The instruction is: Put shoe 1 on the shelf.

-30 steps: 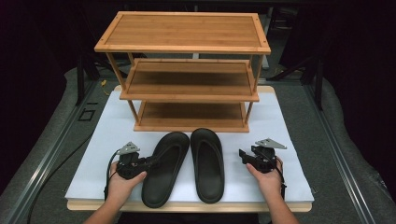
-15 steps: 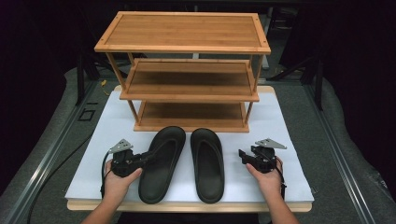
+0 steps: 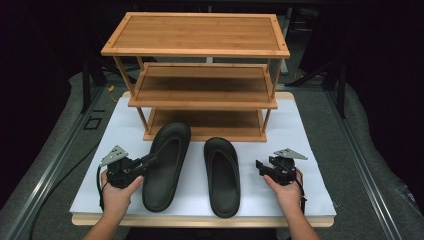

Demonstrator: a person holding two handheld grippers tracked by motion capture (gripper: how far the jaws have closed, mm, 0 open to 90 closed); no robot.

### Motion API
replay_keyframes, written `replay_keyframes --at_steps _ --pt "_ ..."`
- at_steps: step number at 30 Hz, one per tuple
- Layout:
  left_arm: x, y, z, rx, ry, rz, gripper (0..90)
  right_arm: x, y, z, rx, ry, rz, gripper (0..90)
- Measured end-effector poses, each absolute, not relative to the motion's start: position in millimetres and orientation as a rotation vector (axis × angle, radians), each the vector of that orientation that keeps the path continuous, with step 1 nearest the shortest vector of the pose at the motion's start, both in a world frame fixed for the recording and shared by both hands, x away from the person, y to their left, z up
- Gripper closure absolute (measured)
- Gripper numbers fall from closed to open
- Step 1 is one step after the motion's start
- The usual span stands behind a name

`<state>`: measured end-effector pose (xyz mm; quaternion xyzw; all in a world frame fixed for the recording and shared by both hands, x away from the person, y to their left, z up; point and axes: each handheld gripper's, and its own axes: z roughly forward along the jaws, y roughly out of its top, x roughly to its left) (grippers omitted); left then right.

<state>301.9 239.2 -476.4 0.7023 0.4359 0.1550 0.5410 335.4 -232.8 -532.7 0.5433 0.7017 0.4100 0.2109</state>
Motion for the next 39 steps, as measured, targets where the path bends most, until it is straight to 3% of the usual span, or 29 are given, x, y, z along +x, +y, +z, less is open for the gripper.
replay_keyframes --at_steps 23,39 --pt "294 256 -413 1.514 0.948 0.484 70.8 335 -234 -533 1.528 1.944 1.138 41.4" --pt "331 257 -386 1.458 0.972 0.513 70.8 335 -235 -533 1.534 1.945 1.138 41.2"
